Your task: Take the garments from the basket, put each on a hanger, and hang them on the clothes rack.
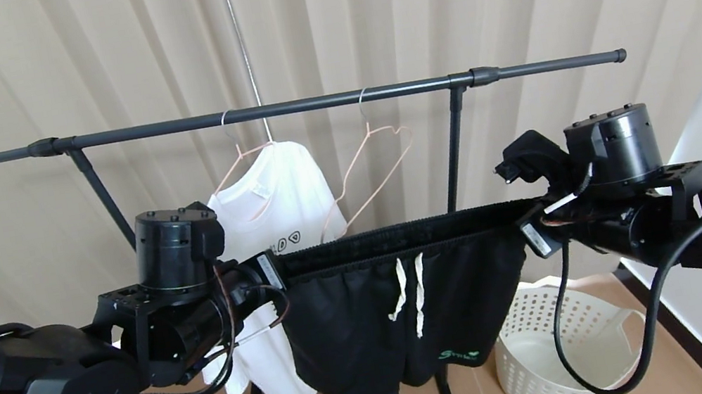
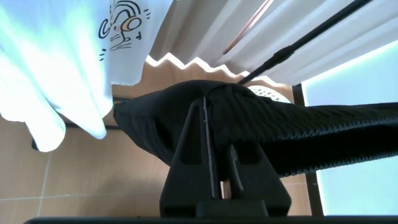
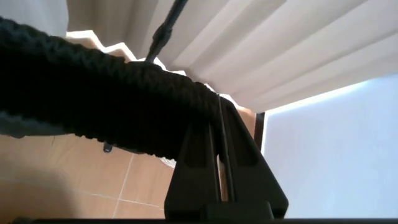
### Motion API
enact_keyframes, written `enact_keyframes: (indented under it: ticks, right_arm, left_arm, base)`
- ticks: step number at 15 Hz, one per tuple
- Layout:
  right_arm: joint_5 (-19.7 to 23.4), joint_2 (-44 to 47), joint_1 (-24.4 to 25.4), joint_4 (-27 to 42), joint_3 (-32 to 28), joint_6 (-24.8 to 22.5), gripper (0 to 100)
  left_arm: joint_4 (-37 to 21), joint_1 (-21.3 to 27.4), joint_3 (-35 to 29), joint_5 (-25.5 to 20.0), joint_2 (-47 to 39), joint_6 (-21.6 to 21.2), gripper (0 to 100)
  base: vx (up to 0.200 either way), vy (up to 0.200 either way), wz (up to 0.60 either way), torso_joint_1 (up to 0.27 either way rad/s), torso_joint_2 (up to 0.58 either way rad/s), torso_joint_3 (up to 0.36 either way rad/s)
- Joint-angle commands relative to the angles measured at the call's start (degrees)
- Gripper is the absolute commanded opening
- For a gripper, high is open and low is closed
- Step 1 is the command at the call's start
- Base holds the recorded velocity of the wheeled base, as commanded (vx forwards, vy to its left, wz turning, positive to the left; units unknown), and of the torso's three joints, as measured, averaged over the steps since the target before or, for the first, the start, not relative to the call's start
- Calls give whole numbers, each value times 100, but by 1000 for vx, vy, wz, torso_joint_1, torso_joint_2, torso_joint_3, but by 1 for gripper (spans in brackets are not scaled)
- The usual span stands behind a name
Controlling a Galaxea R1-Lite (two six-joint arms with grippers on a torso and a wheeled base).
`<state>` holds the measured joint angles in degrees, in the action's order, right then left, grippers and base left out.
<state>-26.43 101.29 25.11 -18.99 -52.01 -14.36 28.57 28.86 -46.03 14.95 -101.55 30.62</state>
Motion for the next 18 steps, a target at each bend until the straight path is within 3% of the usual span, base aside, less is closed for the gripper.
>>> enact_keyframes:
  ticks: [1, 4, 6, 12, 14, 16, 18]
  right_arm:
    - [551, -329, -156, 590, -117, 21, 0]
    - [1975, -892, -252, 1952, -442, 135, 0]
    - [2353, -901, -261, 2348, -653, 478, 0]
    - [2300, -1270, -244, 2646, -381, 346, 0]
    - [2309, -1507, -173, 3200, -372, -5, 0]
    - [2318, -1639, 266, 3692, -398, -76, 0]
    - [2318, -1700, 662, 4088, -477, -76, 0]
  left_arm:
    - [-1, -38, 6, 8, -14, -4, 0]
    - [-10, 6, 6, 0, 56, -65, 0]
    - [-19, -11, -2, -27, 170, -162, 0]
    - [-27, 217, -257, -633, 100, -847, 0]
    - [-54, 226, -846, -1046, -251, -1225, 0]
    - [-54, 208, -1461, -1257, -656, -1682, 0]
    - [-63, 217, -2041, -1345, -955, -1709, 0]
  base:
    - [0, 0, 0, 0, 0, 0]
    - [0, 0, 0, 0, 0, 0]
    - [0, 0, 0, 0, 0, 0]
    - [0, 0, 0, 0, 0, 0]
    - [0, 0, 0, 0, 0, 0]
    - [0, 0, 0, 0, 0, 0]
    - [0, 0, 0, 0, 0, 0]
